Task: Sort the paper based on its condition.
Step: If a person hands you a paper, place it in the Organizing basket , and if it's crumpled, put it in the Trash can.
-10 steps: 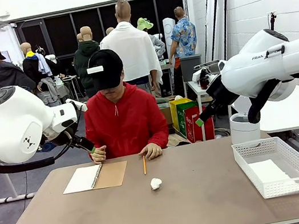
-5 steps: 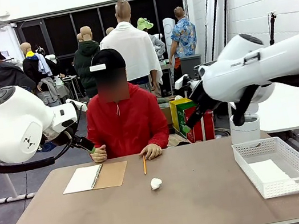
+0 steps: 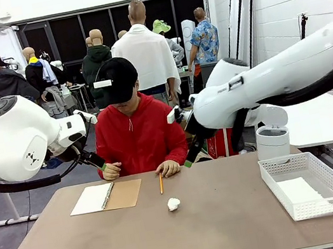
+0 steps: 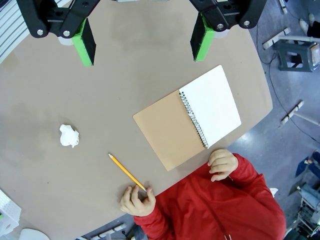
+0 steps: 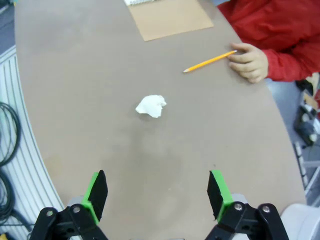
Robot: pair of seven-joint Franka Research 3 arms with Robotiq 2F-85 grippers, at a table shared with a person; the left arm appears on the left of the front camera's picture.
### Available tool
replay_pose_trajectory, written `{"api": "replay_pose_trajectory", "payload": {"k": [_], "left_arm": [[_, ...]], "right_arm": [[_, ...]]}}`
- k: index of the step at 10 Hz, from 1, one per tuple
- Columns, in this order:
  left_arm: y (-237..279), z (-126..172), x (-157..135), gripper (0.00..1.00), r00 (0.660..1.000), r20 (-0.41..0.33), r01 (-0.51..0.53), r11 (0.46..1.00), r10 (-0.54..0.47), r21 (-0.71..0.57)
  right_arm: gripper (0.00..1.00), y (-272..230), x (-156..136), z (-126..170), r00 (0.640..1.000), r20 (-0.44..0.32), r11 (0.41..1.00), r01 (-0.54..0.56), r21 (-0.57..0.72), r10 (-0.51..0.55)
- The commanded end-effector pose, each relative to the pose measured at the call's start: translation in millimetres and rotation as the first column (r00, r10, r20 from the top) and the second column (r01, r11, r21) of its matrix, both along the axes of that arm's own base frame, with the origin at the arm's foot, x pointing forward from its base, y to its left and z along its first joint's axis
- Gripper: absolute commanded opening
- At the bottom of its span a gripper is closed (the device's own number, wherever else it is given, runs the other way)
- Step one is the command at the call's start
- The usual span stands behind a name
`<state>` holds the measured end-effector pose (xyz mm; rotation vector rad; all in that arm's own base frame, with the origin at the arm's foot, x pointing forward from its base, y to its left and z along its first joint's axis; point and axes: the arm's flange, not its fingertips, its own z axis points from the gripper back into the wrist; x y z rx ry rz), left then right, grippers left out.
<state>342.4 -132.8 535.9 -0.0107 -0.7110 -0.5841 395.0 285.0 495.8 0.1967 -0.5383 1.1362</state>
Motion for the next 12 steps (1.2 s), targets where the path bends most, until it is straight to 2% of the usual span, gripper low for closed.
{"api": "replay_pose_trajectory", "payload": {"k": [1,3,4,5,10,12], "left_arm": [[0.4,0.3,-0.1,1.0,1.0,0.004,0.002,1.0,-0.002,-0.002],[0.4,0.3,-0.1,1.0,1.0,0.004,0.002,1.0,-0.002,-0.002],[0.4,0.3,-0.1,1.0,1.0,0.004,0.002,1.0,-0.002,-0.002],[0.4,0.3,-0.1,1.0,1.0,0.004,0.002,1.0,-0.002,-0.002],[0.4,0.3,-0.1,1.0,1.0,0.004,0.002,1.0,-0.002,-0.002],[0.4,0.3,-0.1,1.0,1.0,0.004,0.002,1.0,-0.002,-0.002]], "right_arm": [[1.0,11.3,15.5,-9.1,0.998,-0.005,0.997,-0.057,-0.047,0.056],[1.0,20.4,22.0,-21.9,0.998,-0.003,0.993,-0.067,-0.098,0.067],[1.0,18.0,13.7,-14.4,0.998,0.02,0.99,-0.058,-0.131,0.061],[1.0,20.1,13.2,-25.4,0.999,-0.018,0.997,-0.051,-0.057,0.05],[1.0,21.6,13.9,-25.8,0.999,-0.011,0.996,-0.051,-0.071,0.05],[1.0,41.6,32.1,-44.6,0.995,-0.028,0.991,-0.097,-0.096,0.094]]}}
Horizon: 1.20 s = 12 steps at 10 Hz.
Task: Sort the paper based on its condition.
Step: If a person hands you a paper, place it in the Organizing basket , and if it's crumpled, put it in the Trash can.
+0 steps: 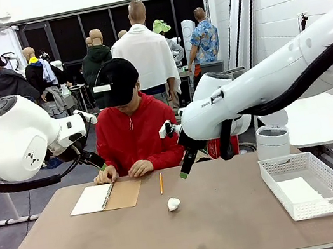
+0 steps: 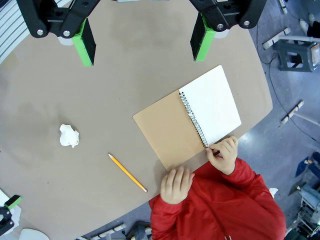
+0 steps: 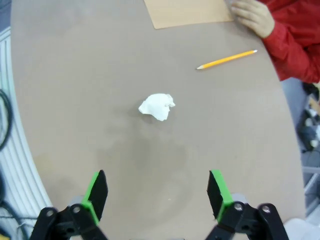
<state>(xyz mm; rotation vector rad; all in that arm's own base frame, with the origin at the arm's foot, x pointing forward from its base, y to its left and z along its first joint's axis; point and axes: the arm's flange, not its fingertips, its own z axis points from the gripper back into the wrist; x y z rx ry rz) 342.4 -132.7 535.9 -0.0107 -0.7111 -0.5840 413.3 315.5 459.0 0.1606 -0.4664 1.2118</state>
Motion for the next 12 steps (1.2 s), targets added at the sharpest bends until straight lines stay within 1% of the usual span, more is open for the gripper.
{"api": "replay_pose_trajectory", "payload": {"k": [1,2,5,6,8,10,12], "left_arm": [[0.3,0.2,-0.1,1.0,1.0,0.004,0.002,1.0,-0.002,-0.002],[0.3,0.2,-0.1,1.0,1.0,0.004,0.002,1.0,-0.002,-0.002],[0.3,0.2,-0.1,1.0,1.0,0.004,0.002,1.0,-0.002,-0.002],[0.3,0.2,-0.1,1.0,1.0,0.004,0.002,1.0,-0.002,-0.002],[0.3,0.2,-0.1,1.0,1.0,0.004,0.002,1.0,-0.002,-0.002],[0.3,0.2,-0.1,1.0,1.0,0.004,0.002,1.0,-0.002,-0.002],[0.3,0.2,-0.1,1.0,1.0,0.004,0.002,1.0,-0.002,-0.002]], "right_arm": [[1.0,20.6,16.7,-17.3,0.998,-0.027,0.998,-0.06,-0.037,0.059],[1.0,28.7,23.9,-26.4,0.996,-0.041,0.995,-0.079,-0.052,0.077],[1.0,47.8,38.7,-57.7,0.979,-0.094,0.973,-0.192,-0.124,0.181],[1.0,53.6,47.1,-66.5,0.974,-0.094,0.965,-0.219,-0.143,0.207],[1.0,61.5,57.1,-77.2,0.964,-0.125,0.955,-0.252,-0.158,0.234],[1.0,71.3,71.4,-88.3,0.958,-0.137,0.945,-0.273,-0.18,0.25],[1.0,77.1,79.2,-100.3,0.955,-0.15,0.938,-0.284,-0.2,0.258]]}}
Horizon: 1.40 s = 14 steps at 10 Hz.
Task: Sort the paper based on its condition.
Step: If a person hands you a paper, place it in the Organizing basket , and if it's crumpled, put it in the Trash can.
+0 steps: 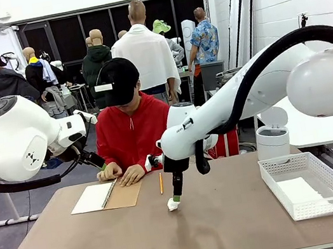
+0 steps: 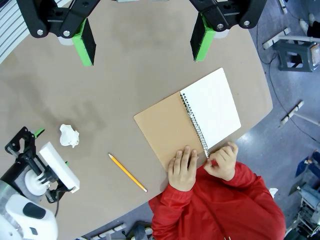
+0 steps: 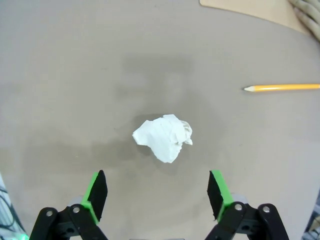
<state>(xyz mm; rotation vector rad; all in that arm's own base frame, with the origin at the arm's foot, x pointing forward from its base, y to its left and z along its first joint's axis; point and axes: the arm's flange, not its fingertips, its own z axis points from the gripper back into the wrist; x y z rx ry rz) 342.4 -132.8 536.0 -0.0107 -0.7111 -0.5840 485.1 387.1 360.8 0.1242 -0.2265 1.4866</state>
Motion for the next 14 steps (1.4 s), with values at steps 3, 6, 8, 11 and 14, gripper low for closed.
{"api": "replay_pose_trajectory", "payload": {"k": [3,6,8,11,14], "left_arm": [[0.3,0.2,-0.1,1.0,1.0,0.004,0.002,1.0,-0.002,-0.002],[0.3,0.2,-0.1,1.0,1.0,0.004,0.002,1.0,-0.002,-0.002],[0.3,0.2,-0.1,1.0,1.0,0.004,0.002,1.0,-0.002,-0.002],[0.3,0.2,-0.1,1.0,1.0,0.004,0.002,1.0,-0.002,-0.002],[0.3,0.2,-0.1,1.0,1.0,0.004,0.002,1.0,-0.002,-0.002]], "right_arm": [[1.0,14.9,15.8,-21.2,0.999,-0.022,0.998,-0.045,-0.043,0.044],[1.0,21.6,20.2,-31.8,0.997,-0.051,0.997,-0.053,-0.054,0.05],[1.0,23.5,21.3,-38.0,0.996,-0.069,0.996,-0.054,-0.067,0.049],[1.0,28.3,25.7,-45.7,0.996,-0.07,0.997,-0.053,-0.062,0.048],[1.0,32.0,31.1,-50.7,0.996,-0.083,0.996,-0.043,-0.075,0.037]]}}
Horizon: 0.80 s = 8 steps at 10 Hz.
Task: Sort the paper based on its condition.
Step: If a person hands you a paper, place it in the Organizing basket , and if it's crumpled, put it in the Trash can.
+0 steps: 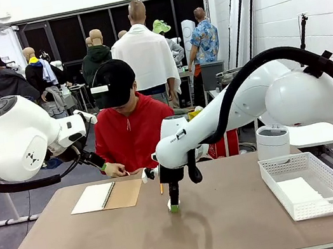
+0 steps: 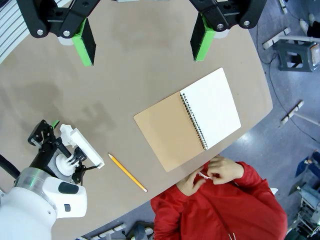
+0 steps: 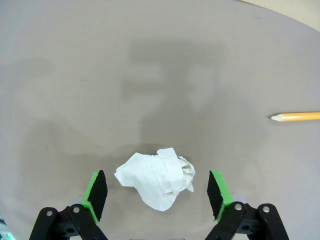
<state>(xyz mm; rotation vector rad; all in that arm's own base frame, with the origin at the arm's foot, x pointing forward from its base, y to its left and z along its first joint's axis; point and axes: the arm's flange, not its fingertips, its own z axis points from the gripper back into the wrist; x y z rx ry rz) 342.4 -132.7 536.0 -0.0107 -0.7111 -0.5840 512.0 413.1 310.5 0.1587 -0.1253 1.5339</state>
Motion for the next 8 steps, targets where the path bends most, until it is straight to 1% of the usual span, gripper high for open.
{"api": "replay_pose_trajectory", "payload": {"k": [1,2,3,4,7,8], "left_arm": [[0.3,0.2,-0.1,1.0,1.0,0.004,0.002,1.0,-0.002,-0.002],[0.3,0.2,-0.1,1.0,1.0,0.004,0.002,1.0,-0.002,-0.002],[0.3,0.2,-0.1,1.0,1.0,0.004,0.002,1.0,-0.002,-0.002],[0.3,0.2,-0.1,1.0,1.0,0.004,0.002,1.0,-0.002,-0.002],[0.3,0.2,-0.1,1.0,1.0,0.004,0.002,1.0,-0.002,-0.002],[0.3,0.2,-0.1,1.0,1.0,0.004,0.002,1.0,-0.002,-0.002]], "right_arm": [[1.0,6.3,4.9,-1.6,1.0,-0.01,0.999,0.011,-0.042,-0.011],[0.8,6.8,6.0,-1.7,1.0,-0.01,0.999,0.019,-0.05,-0.02],[0.64,6.9,6.8,-1.8,1.0,-0.005,0.998,0.029,-0.05,-0.03],[0.64,6.2,7.2,-2.1,0.999,-0.009,0.998,0.034,-0.053,-0.034],[0.05,6.3,6.7,-2.6,0.999,-0.015,0.998,0.042,-0.042,-0.042],[0.05,5.6,6.1,-1.5,0.999,-0.009,0.998,0.051,-0.045,-0.052]]}}
